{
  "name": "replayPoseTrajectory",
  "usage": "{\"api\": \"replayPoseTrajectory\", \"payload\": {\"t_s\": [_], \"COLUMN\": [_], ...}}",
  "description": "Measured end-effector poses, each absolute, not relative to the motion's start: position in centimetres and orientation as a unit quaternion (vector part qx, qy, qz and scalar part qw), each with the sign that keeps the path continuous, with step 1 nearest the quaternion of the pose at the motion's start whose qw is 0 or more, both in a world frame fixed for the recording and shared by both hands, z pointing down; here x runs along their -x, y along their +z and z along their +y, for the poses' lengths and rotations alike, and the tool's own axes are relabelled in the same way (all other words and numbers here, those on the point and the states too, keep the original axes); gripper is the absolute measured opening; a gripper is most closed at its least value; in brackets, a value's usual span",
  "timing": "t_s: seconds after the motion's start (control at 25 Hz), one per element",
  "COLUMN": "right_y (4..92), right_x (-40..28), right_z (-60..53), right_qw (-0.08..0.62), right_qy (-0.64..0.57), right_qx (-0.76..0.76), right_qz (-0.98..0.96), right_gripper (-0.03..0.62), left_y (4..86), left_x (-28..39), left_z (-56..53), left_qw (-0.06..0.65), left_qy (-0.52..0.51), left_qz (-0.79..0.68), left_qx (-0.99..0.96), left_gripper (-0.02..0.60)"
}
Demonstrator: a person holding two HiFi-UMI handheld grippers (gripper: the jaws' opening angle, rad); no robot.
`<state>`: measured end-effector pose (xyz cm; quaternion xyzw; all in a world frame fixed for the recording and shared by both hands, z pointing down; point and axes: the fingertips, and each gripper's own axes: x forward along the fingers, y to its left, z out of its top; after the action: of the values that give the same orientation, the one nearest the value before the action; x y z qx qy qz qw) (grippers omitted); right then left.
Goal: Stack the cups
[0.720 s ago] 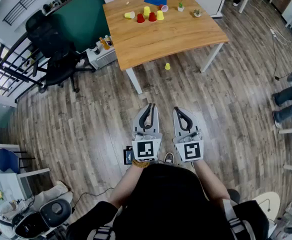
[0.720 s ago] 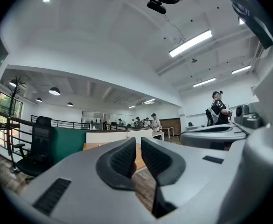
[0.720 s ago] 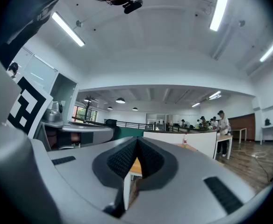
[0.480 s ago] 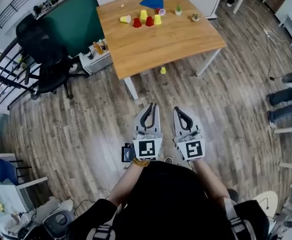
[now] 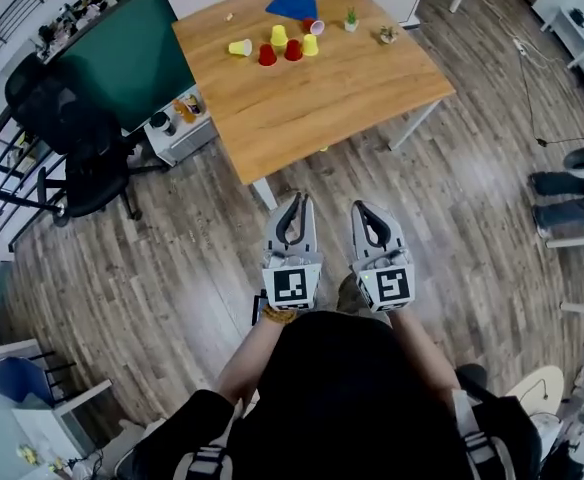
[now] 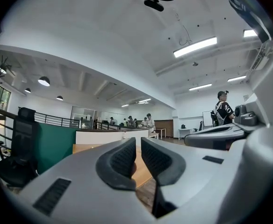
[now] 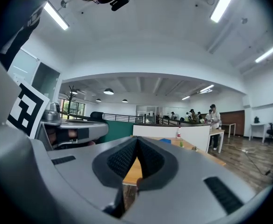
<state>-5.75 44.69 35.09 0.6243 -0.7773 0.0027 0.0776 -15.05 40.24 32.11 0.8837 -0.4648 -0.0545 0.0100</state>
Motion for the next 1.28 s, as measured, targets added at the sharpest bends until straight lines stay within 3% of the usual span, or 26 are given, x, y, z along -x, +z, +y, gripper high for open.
{"api": "replayPoseTrajectory", "payload": {"t_s": [0.44, 0.84, 1.08, 1.28], "right_y": [37.2, 37.3, 39.6, 40.4], "right_x": [0.7, -8.3, -13.2, -13.4], "right_z": [37.4, 26.1, 20.7, 16.8], "right_qw": [0.059, 0.031, 0.049, 0.074], "right_qy": [0.020, 0.050, 0.060, 0.060], "right_qx": [-0.620, -0.571, -0.552, -0.524], "right_qz": [-0.782, -0.819, -0.830, -0.846], "right_gripper": [0.008, 0.008, 0.008, 0.008], "left_y": [34.1, 33.8, 33.4, 34.2], "left_x": [11.5, 5.5, 5.3, 6.4], "left_z": [34.4, 24.2, 20.7, 18.0], "left_qw": [0.007, -0.007, -0.012, -0.004], "left_qy": [-0.023, 0.033, 0.030, 0.030], "left_qz": [-0.482, -0.547, -0.603, -0.630], "left_qx": [-0.876, -0.836, -0.797, -0.776], "left_gripper": [0.052, 0.052, 0.052, 0.052]}}
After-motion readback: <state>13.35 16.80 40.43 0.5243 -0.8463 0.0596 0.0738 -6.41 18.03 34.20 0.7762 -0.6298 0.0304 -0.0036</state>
